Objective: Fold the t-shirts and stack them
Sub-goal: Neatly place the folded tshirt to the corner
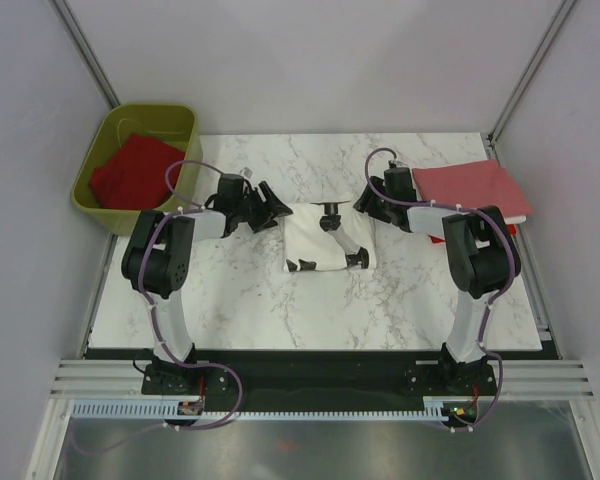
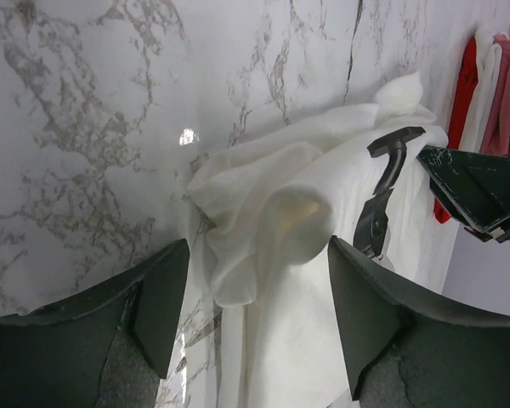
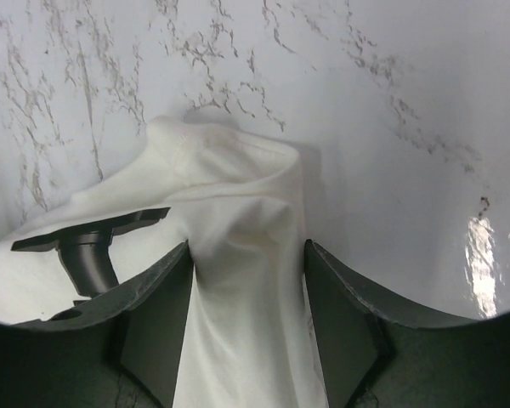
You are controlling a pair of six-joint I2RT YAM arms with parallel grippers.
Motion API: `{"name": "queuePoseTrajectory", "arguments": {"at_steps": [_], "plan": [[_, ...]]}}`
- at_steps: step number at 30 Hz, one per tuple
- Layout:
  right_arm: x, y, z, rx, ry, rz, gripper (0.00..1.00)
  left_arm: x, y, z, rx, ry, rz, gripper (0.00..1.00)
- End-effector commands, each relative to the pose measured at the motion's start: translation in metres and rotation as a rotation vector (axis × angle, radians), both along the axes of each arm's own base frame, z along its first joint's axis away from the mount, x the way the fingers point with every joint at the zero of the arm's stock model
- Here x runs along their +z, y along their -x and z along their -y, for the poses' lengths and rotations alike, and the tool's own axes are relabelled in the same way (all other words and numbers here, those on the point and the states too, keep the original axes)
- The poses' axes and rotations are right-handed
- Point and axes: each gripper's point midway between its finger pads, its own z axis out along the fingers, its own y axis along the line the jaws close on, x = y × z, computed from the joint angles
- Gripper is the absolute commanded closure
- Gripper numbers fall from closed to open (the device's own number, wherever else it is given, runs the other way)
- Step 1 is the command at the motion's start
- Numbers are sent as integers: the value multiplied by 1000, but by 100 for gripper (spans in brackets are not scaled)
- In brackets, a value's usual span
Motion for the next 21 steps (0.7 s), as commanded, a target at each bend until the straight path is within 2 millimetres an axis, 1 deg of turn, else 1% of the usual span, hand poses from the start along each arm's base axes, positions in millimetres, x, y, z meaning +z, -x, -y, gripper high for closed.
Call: {"name": "queuePoseTrajectory", "arguments": {"at_steps": [1,2,5,8,9,10,12,15,16,18,19,20,21], "plan": [[-43,21,-4,31,-12,-134,37,-13,-4,4,-28,-81,8,26],[-47,23,-5,35,-14,-142,37,-12,-4,7,-33,-95,1,27],[-49,24,-11,52,-39,-142,39,-12,-3,13,-39,-116,3,27],[-53,24,-11,41,-44,-151,44,-12,-1,15,-26,-150,3,27],[-54,25,-10,38,-41,-155,46,-16,2,13,-19,-173,-20,27],[-53,24,-9,35,-39,-151,48,-17,-1,10,1,-191,-21,27],[-52,24,-10,36,-32,-147,50,-22,0,5,17,-214,-44,32],[-47,23,-14,41,6,-123,52,-26,-6,-3,50,-252,-43,34],[-45,25,-19,55,20,-119,53,-27,-7,-3,55,-256,-42,37],[-43,23,-20,49,54,-108,56,-31,-8,-3,54,-259,-49,47],[-42,25,-24,58,67,-107,58,-30,-10,-4,58,-260,-46,59],[-42,25,-26,66,72,-105,69,-31,-10,-5,62,-264,-46,64],[-42,24,-25,59,89,-101,76,-32,-10,-4,62,-264,-48,69]]}}
